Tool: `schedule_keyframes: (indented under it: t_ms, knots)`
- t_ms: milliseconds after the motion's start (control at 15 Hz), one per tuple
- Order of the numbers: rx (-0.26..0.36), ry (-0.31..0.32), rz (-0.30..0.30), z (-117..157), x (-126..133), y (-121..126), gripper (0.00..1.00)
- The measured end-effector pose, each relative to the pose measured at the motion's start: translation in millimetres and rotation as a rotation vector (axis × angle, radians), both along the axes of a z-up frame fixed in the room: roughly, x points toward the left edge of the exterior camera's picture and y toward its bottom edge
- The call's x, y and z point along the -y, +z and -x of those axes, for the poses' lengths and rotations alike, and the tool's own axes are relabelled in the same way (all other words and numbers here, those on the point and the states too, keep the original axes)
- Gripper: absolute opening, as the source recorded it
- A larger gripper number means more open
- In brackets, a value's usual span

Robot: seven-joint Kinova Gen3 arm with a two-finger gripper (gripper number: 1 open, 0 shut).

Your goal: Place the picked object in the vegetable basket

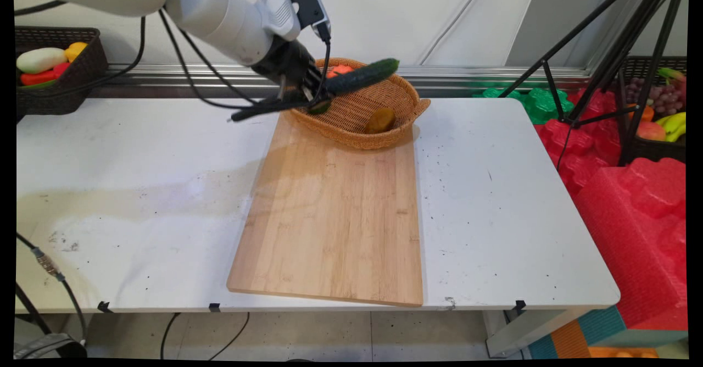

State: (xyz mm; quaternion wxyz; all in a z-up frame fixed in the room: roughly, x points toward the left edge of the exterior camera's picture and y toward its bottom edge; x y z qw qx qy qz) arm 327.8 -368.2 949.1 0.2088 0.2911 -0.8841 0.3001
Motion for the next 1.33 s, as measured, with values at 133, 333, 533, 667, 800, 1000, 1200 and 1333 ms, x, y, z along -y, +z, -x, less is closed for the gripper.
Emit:
schedule_keyframes:
  t_ms: [133,333,533,667,800,1000,1200,1333]
  knots:
    - [0.061,-0.007,0.012,-0.3,17.8,0.8,0.0]
    - [0.131,-0.026,0.01,1.0,38.7,-4.3,0.0]
    - [0.21,-0.057,-0.01,3.7,65.7,-17.2,0.0]
    - [0.239,-0.07,-0.024,4.7,77.3,-24.6,0.0]
    - [0.266,-0.082,-0.038,5.8,89.3,-32.7,0.0]
    - [0.306,-0.098,-0.061,9.2,111.7,-47.1,0.0]
    - [0.327,-0.104,-0.076,12.7,129.9,-57.3,0.0]
    - [0.332,-0.108,-0.084,15.1,138.2,-62.4,0.0]
